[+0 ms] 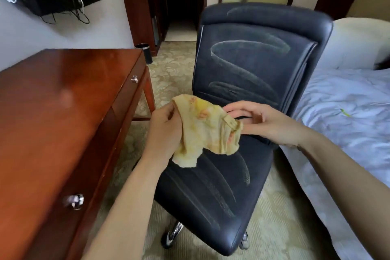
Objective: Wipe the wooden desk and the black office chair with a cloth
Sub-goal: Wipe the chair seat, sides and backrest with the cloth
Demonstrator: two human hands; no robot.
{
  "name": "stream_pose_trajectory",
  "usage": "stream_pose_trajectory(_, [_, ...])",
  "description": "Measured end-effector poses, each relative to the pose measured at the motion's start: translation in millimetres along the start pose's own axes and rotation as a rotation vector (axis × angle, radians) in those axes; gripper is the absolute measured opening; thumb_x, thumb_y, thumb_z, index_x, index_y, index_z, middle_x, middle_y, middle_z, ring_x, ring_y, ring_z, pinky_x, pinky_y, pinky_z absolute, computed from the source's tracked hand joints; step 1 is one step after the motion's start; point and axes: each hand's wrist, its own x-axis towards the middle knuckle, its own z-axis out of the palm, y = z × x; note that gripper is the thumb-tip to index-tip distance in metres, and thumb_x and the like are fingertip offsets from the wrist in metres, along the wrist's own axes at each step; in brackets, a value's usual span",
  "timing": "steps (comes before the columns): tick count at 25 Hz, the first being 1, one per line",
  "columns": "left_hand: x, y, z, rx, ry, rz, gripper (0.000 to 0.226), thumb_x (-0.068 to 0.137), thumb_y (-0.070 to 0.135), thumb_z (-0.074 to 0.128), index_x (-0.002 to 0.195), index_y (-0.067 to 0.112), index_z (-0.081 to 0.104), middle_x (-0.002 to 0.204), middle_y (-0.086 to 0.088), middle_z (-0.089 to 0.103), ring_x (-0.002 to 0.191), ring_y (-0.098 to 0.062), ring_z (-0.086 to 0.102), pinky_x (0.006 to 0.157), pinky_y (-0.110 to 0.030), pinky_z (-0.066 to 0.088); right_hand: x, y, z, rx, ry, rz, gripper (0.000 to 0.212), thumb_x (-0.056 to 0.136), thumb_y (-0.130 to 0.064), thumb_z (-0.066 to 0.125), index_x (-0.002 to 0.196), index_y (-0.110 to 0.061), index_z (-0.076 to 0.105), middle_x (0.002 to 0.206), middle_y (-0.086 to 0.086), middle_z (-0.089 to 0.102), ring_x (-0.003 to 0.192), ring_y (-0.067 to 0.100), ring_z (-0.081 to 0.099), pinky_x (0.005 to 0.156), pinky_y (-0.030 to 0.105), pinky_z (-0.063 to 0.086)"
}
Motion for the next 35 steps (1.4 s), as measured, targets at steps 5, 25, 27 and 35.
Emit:
stream_pose_trajectory(5, [-0.5, -143.8, 32.7, -0.161, -0.049, -0.177, 0.029, 0.099, 0.021, 0.040, 0.101, 0.017, 0.069, 0.100, -0.010, 0.071, 0.094, -0.024, 0.067, 0.080, -0.045, 0.055, 17.2, 154.1, 30.0, 0.111, 0.183, -0.070, 0.020, 0.097, -0.016, 0.048, 0.099, -0.013, 0.068, 0.098, 0.006, 0.070, 0.092, 0.017, 0.066, 0.078, 0.027, 0.053])
stream_pose_trajectory(25, [1.6, -295.3, 84.8, 0.091, -0.097, -0.151, 0.027, 0.090, 0.044, 0.051, 0.116, 0.041, 0.058, 0.110, 0.015, 0.066, 0.093, 0.001, 0.064, 0.084, -0.022, 0.048, 42.9, 315.8, 100.3, 1.088, 0.141, 0.172, 0.054, 0.093, -0.044, 0.041, 0.128, -0.007, 0.056, 0.129, 0.017, 0.058, 0.121, 0.029, 0.055, 0.104, 0.044, 0.040])
stream_pose_trajectory(27, [9.2, -322.8, 76.7, 0.355, 0.002, -0.159, 0.031, 0.095, 0.038, 0.048, 0.124, 0.034, 0.056, 0.126, 0.010, 0.059, 0.111, -0.005, 0.056, 0.092, -0.021, 0.040, 43.9, 319.2, 84.7, 1.072, 0.293, 0.157, 0.054, 0.087, -0.042, 0.046, 0.128, -0.007, 0.053, 0.125, 0.015, 0.061, 0.119, 0.027, 0.057, 0.103, 0.042, 0.040])
stream_pose_trajectory(35, [-17.9, -413.0, 69.0, 1.109, -0.089, -0.300, 0.074, 0.088, 0.060, -0.002, 0.150, 0.020, -0.010, 0.158, -0.002, -0.018, 0.145, -0.025, -0.018, 0.114, -0.052, -0.011, 13.9, 336.2, 53.9, 0.916, 0.630, 0.191, 0.047, 0.088, -0.042, 0.049, 0.123, -0.011, 0.057, 0.117, 0.007, 0.067, 0.107, 0.020, 0.065, 0.093, 0.039, 0.046])
